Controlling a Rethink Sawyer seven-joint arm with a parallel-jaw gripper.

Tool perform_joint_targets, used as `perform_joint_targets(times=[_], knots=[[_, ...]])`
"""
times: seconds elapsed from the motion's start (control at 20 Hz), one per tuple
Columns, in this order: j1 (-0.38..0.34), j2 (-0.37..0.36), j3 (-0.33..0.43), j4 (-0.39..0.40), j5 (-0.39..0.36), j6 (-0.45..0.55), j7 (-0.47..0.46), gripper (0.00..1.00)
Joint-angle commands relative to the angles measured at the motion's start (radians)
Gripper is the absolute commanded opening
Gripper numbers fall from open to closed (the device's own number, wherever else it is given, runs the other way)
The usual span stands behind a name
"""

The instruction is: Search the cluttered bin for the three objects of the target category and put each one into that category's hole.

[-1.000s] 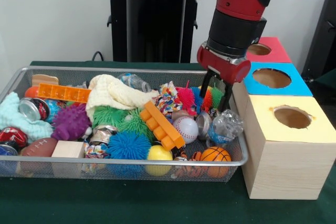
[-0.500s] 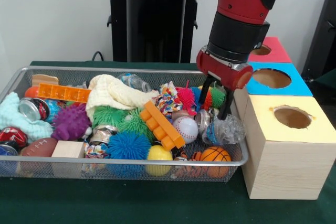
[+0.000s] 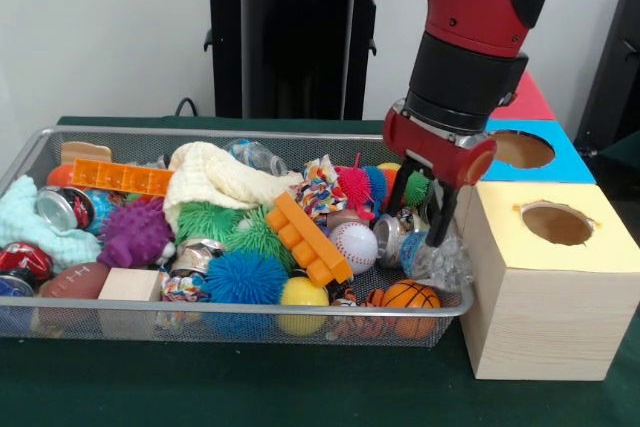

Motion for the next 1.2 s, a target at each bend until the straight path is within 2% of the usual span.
perform_joint_targets(times=[0.05,0.3,0.6,0.9,1.2], knots=[[0.022,0.064,0.047,-0.071,0.052,0.113,0.161,1.0],[0.03,0.084,0.03,-0.099,0.074,0.117,0.183,1.0],[0.059,0.1,0.016,-0.091,0.102,0.094,0.203,1.0],[0.06,0.109,0.014,-0.075,0.115,0.057,0.181,1.0],[0.031,0.116,0.031,-0.07,0.109,0.017,0.14,1.0]])
